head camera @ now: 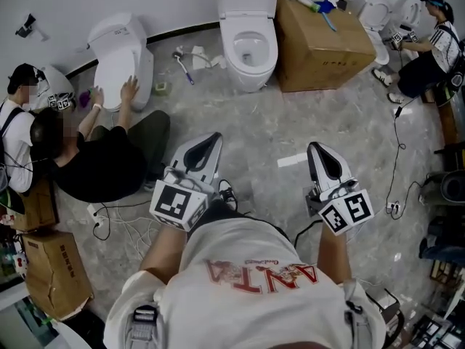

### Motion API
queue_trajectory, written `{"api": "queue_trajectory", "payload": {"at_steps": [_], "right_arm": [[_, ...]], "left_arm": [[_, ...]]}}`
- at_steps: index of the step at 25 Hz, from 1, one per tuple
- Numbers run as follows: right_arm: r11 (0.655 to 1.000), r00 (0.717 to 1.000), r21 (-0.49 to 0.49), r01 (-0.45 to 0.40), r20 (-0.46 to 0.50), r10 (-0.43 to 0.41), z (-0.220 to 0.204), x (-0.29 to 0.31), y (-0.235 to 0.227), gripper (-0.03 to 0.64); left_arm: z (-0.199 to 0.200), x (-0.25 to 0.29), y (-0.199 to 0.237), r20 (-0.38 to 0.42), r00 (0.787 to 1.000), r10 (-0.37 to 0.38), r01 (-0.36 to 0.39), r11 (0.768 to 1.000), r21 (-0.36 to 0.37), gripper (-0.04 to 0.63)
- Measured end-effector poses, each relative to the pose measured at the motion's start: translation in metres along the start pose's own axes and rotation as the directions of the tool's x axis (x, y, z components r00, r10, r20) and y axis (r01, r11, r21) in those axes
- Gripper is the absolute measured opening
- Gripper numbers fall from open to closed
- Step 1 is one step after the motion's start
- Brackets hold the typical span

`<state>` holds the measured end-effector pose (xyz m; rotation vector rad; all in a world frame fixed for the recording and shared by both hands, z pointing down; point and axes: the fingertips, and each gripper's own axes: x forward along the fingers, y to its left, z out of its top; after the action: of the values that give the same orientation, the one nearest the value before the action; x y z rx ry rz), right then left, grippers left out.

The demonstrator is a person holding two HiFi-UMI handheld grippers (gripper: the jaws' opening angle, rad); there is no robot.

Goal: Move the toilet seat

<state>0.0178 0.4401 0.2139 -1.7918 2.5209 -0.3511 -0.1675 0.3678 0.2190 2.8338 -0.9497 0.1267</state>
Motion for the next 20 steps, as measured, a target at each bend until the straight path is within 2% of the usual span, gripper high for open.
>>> {"api": "queue_trajectory", "payload": {"at_steps": [10, 15, 20], "right_arm": [[0.999, 0.999, -0.036, 0.002, -0.050, -0.004, 0.009, 0.107, -0.006, 0.000], [0.999, 0.998, -0.037, 0.019, -0.059, -0.021, 0.015, 0.128, -0.021, 0.001], [0.999, 0.998, -0.046, -0.007, -0.056, 0.004, 0.019, 0.151, -0.036, 0.000]], "left_arm": [[0.000, 0.032, 0.092, -0.012, 1.000, -0.020, 0.019, 0.999, -0.027, 0.009], [0.000, 0.045, 0.112, -0.004, 1.000, -0.015, 0.014, 0.998, -0.054, 0.009], [0.004, 0.065, 0.129, -0.009, 1.000, 0.011, -0.012, 0.998, -0.062, 0.009]]}}
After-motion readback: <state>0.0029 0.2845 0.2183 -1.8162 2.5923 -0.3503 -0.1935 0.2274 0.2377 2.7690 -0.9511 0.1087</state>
